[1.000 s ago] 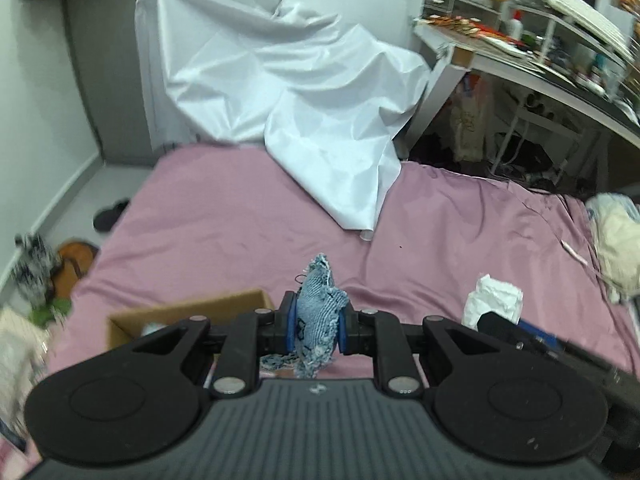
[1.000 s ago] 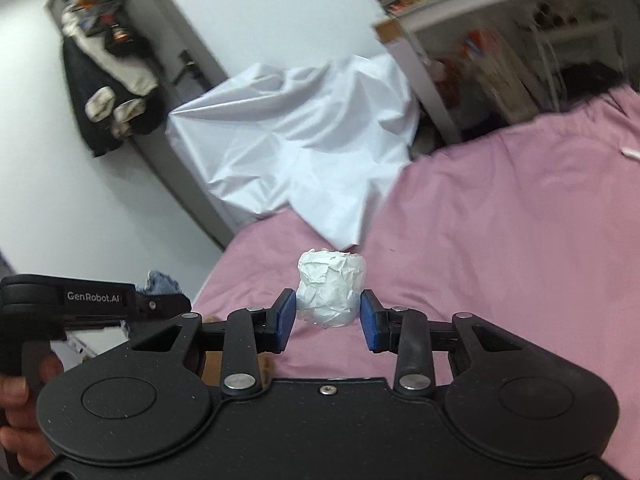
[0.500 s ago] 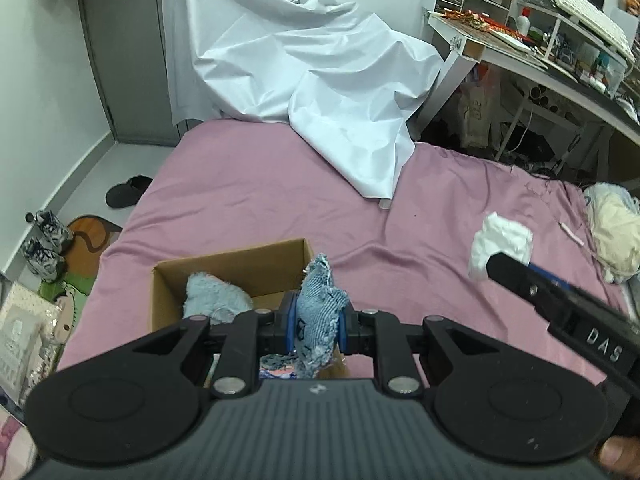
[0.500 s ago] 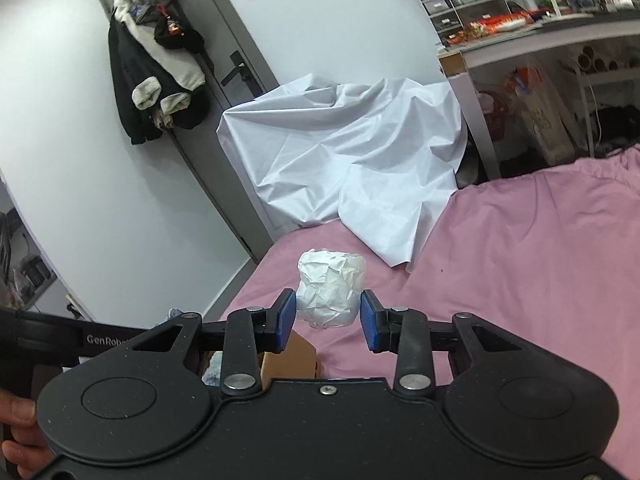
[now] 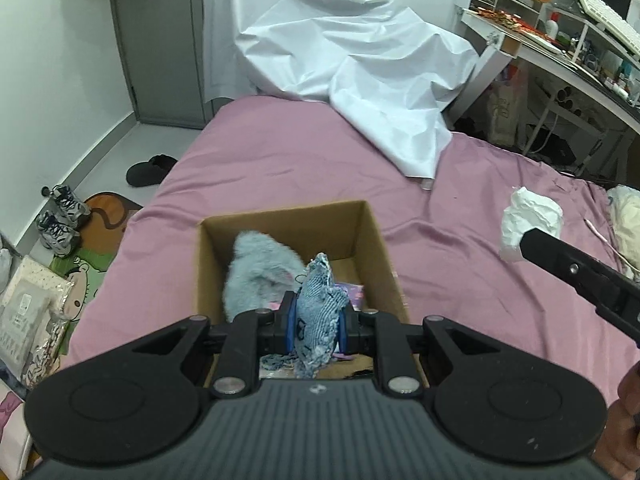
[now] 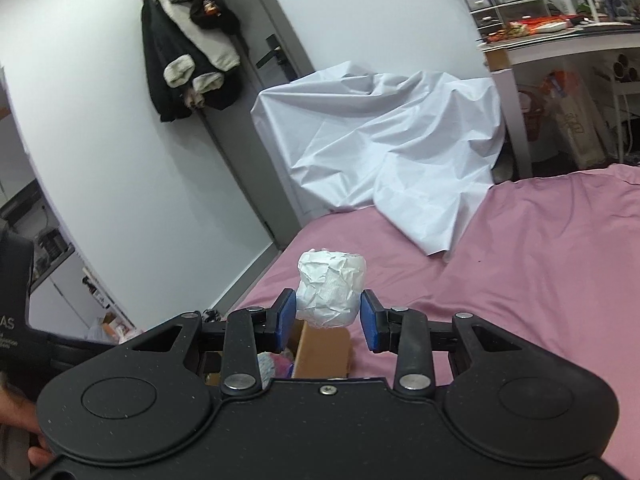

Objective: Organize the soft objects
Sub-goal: 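Carry the cat plush with the left tool while the right tool carries the tissue to the box, then open both tools over the box to drop the cat plush and tissue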

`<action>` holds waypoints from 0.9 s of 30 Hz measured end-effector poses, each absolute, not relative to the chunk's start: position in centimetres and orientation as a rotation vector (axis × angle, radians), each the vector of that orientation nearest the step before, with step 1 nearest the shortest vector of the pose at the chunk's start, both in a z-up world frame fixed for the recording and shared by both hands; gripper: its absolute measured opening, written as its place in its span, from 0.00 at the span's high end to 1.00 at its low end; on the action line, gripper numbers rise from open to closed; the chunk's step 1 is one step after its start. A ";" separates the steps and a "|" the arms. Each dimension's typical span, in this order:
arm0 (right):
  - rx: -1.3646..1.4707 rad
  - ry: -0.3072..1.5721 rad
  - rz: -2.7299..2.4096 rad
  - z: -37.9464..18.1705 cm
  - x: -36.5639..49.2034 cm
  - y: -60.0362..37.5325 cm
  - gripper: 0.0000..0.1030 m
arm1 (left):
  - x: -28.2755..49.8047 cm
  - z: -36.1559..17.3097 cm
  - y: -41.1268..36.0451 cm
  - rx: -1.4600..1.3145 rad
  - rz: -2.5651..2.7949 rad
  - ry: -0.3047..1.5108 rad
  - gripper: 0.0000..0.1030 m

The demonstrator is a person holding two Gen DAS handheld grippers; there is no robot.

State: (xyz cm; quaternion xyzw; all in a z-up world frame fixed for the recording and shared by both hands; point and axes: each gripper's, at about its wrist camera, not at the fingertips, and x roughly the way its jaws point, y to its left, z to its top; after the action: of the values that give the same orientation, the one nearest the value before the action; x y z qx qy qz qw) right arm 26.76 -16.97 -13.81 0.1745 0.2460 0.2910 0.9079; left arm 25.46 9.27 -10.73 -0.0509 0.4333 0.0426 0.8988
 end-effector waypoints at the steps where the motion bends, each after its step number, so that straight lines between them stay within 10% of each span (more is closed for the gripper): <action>1: 0.354 0.507 0.607 -13.8 26.6 -16.7 0.67 | 25.4 -10.8 9.6 -0.110 0.094 0.899 0.82; 14: 0.321 0.536 0.671 -13.8 25.6 -13.7 0.66 | 25.8 -11.6 11.1 -0.101 0.129 0.900 0.81; 27: 0.291 0.574 0.719 -14.2 25.0 -11.9 0.66 | 25.3 -11.3 12.3 -0.097 0.157 0.904 0.45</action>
State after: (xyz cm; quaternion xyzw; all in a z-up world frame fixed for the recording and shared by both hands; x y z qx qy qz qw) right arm 25.01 -11.90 -14.15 0.1399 0.2762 0.3455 0.8859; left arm 25.27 12.27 -11.31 -0.0466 0.4361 0.0758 0.8955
